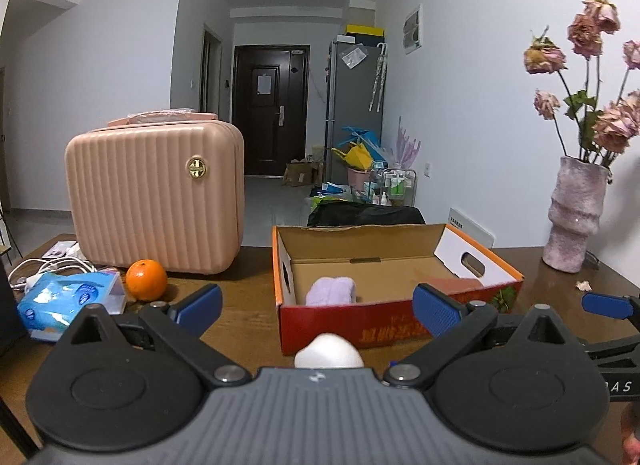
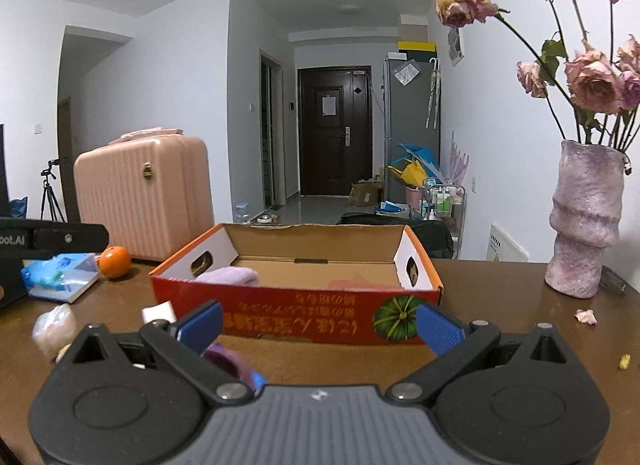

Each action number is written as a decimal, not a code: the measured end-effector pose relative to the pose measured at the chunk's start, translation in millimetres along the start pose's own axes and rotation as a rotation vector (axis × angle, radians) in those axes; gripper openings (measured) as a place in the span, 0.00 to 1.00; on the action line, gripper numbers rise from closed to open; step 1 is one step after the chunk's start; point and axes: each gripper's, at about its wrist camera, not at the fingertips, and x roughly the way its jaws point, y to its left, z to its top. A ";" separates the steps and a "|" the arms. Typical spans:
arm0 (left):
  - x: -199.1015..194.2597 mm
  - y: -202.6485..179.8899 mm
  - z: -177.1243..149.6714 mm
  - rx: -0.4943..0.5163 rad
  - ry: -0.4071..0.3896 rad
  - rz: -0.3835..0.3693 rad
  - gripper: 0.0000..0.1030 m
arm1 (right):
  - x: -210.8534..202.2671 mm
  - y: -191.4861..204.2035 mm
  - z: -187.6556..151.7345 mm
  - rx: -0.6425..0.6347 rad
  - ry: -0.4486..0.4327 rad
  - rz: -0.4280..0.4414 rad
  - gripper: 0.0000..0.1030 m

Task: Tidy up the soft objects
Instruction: 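Move both tools back toward the remaining soft objects, then grasp the light-blue fluffy plush with the left tool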

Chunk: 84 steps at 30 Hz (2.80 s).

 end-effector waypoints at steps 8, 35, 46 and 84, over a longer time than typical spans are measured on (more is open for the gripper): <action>-39.4 1.7 -19.6 0.032 0.006 -0.017 1.00 | -41.2 14.4 -21.6 -0.015 0.014 0.007 1.00; -104.0 5.1 -88.0 0.036 0.137 -0.107 1.00 | -118.4 46.1 -78.5 -0.058 0.054 0.018 1.00; -99.9 2.2 -91.3 0.046 0.158 -0.113 1.00 | -116.2 42.6 -77.7 -0.045 0.059 0.014 1.00; -21.0 -48.2 -114.7 0.159 0.386 -0.128 0.79 | -99.9 13.4 -79.1 0.077 0.133 -0.067 1.00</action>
